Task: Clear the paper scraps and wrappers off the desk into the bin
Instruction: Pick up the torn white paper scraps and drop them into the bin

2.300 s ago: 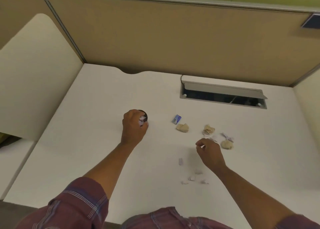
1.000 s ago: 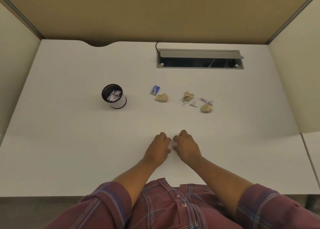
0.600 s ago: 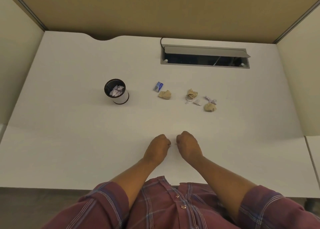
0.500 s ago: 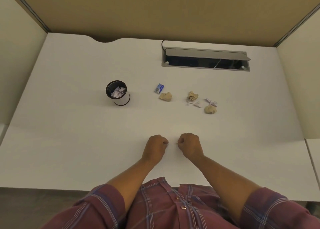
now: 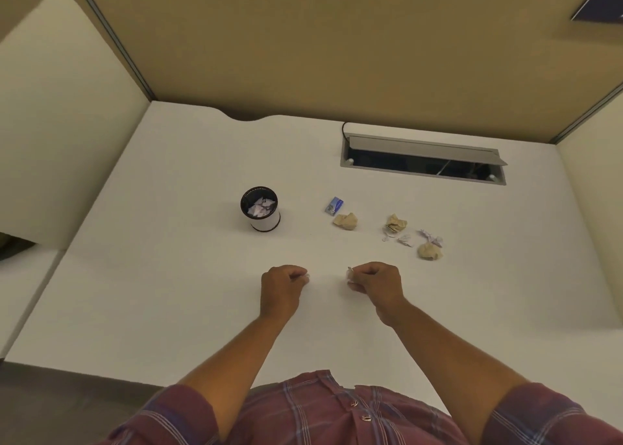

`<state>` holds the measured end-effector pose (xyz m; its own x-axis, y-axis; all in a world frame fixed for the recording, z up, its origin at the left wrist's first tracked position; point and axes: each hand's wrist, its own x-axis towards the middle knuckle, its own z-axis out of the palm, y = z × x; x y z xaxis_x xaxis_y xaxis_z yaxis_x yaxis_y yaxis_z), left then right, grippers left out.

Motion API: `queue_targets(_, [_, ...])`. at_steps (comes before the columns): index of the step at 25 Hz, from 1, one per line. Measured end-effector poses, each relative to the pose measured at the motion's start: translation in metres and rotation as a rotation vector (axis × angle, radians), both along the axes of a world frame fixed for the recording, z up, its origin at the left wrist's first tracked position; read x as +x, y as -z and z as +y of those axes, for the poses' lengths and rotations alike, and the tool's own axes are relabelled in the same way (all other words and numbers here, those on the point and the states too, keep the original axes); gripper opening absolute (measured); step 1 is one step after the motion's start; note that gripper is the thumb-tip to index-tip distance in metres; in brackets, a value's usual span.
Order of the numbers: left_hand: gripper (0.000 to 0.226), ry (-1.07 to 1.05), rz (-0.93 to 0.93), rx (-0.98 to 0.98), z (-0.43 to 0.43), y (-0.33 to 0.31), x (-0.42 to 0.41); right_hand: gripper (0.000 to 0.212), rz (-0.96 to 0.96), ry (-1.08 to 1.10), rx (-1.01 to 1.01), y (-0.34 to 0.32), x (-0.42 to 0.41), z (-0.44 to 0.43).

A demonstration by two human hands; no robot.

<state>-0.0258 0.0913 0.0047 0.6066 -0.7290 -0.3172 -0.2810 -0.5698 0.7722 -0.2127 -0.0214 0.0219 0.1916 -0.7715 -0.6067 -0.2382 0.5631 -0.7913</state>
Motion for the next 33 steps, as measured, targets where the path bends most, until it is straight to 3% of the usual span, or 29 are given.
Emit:
queue_targets(6, [0.009, -0.206, 0.02, -0.118, -0.012, -0.031, 0.045, 0.011, -0.054, -0.062, -0.054, -0.03, 0.066, -0.02])
queue_targets(13, [0.011, -0.347, -0.094, -0.236, -0.036, -0.057, 0.108, 0.009, 0.094, -0.194, -0.268, -0.058, 0.153, -0.048])
queue_targets(18, [0.008, -0.368, -0.128, -0.26, -0.056, -0.06, 0.142, 0.011, 0.243, -0.386, -0.439, -0.065, 0.204, -0.066])
queue_targets(23, [0.02, -0.356, -0.086, -0.228, -0.069, -0.049, 0.156, 0.011, 0.352, -0.559, -0.599, -0.057, 0.24, -0.076])
queue_targets(29, [0.019, -0.312, -0.083, -0.18, -0.074, -0.035, 0.162, 0.015, 0.435, -0.718, -0.652, -0.043, 0.257, -0.079])
queue_targets(33, [0.02, -0.298, -0.104, -0.183, -0.073, -0.034, 0.16, 0.021, 0.407, -0.696, -0.655, -0.042, 0.253, -0.079])
